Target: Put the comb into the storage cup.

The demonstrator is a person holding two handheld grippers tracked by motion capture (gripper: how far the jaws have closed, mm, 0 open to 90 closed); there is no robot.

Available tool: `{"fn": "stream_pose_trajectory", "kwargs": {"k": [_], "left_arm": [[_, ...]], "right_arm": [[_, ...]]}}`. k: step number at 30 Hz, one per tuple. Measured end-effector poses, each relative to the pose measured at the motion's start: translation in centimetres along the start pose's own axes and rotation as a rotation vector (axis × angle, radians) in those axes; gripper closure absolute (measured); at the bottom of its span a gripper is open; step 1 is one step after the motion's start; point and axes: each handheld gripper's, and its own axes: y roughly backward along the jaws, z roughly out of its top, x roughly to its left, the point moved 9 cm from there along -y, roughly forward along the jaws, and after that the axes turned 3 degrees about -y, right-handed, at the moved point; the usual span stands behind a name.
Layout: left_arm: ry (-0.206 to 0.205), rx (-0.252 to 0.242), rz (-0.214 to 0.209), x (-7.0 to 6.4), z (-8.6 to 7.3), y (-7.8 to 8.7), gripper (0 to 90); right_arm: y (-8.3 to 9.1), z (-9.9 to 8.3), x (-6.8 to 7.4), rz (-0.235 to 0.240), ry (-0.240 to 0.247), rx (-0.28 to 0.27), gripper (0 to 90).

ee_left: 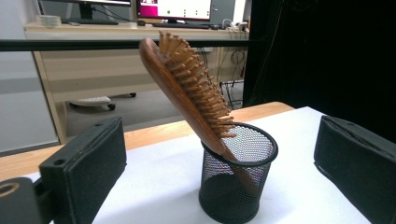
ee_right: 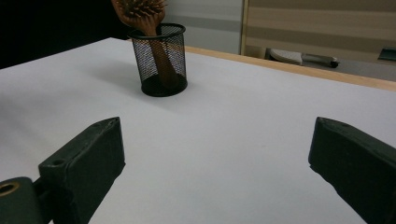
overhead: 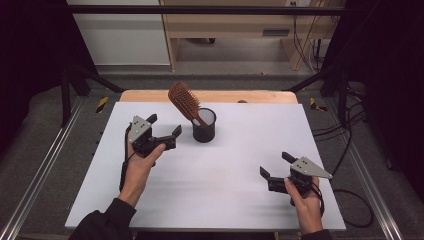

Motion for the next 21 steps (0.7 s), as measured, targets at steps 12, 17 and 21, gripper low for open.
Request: {"fn": "stream_pose_trajectory", "kwargs": {"k": [12, 17, 21], "left_arm": [[-0.025, -0.012, 0.035, 2.0, 0.2, 3.5, 2.0], [-0.04, -0.014, 0.042, 2.7, 0.3, 4.8, 2.0], [-0.049, -0.021, 0.053, 3.3, 0.4, 6.0, 1.9]], "right_arm": [[0.1, 0.1, -0.1, 0.005, -0.007, -0.009, 3.1], [0.2, 0.1, -0.2, 0.009, -0.01, -0.012, 2.9], [0.2, 0.1, -0.2, 0.011, -0.018, -0.012, 2.9]]}}
